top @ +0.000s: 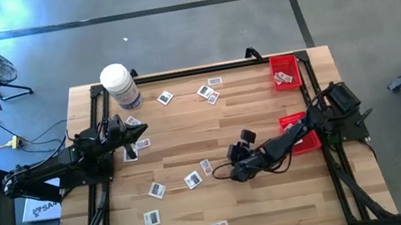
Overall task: Pick & Place First Aid Supplies
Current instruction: Put the ointment pack into the top basket
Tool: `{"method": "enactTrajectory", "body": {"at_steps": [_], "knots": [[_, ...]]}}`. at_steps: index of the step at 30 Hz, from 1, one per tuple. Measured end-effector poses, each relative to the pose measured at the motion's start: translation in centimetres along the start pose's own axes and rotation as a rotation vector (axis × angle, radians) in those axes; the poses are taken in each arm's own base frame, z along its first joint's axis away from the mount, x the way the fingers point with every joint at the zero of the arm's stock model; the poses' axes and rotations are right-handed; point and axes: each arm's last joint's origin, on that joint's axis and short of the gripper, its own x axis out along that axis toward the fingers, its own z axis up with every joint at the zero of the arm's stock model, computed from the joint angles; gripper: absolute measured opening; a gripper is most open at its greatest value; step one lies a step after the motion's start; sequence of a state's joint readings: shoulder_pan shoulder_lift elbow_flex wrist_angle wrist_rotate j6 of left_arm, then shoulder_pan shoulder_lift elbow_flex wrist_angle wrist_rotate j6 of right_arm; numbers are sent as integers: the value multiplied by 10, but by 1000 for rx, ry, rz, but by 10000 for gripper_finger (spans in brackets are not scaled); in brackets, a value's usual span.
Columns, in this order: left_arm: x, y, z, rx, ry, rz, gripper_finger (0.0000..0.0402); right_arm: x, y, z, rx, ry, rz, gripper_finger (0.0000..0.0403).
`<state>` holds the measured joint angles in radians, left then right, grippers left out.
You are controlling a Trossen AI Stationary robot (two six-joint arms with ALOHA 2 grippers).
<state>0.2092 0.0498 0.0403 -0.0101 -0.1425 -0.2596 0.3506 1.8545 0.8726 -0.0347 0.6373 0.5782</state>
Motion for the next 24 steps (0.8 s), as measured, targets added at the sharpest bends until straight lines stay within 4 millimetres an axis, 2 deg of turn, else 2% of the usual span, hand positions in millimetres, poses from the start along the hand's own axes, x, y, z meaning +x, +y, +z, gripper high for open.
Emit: {"method": "enactTrajectory", "body": {"at_steps": [8, 18, 24], "knots": [[0, 0, 0, 0, 0, -1, 1, -2, 9, -6, 45, -5, 18, 112], [0, 0, 0, 0, 0, -1, 1, 10, 11, -21, 104, 35, -31, 112], [0, 0, 0, 0, 0, -1, 1, 11, 8, -24, 118, 69, -43, 85]]}}
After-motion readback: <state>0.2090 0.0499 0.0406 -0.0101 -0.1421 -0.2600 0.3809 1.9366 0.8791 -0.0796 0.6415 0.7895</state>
